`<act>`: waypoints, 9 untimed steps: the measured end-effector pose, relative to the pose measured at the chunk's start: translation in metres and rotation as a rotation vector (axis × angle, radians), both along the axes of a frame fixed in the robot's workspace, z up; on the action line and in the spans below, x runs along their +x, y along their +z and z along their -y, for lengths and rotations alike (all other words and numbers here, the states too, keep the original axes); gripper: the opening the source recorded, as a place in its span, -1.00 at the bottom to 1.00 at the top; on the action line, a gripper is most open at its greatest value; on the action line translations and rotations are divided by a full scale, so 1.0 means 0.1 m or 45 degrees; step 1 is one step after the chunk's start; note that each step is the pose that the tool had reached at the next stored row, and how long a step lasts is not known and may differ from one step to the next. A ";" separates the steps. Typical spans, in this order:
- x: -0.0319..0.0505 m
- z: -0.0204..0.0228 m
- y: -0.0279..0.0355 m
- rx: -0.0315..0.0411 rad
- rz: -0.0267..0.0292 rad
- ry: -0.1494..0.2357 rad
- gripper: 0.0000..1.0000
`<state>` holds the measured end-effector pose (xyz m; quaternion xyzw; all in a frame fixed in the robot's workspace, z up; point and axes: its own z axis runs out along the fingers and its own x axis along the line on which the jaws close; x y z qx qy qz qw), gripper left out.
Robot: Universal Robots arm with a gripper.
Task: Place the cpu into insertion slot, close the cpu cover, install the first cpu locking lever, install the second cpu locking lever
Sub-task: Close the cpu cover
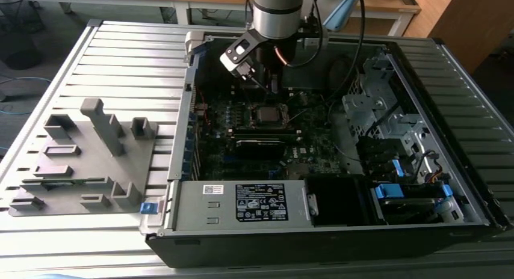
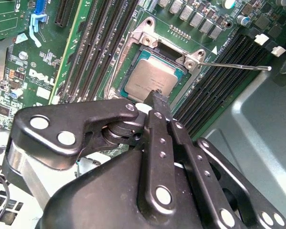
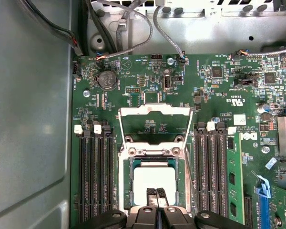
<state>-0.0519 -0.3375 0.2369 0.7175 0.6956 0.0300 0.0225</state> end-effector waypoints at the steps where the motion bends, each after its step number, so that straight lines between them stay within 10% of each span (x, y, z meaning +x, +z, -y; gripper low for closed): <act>1: 0.000 0.000 0.000 -0.0001 -0.0001 0.000 -0.79; 9: 0.000 0.000 0.141 0.0000 -0.0004 0.000 -0.79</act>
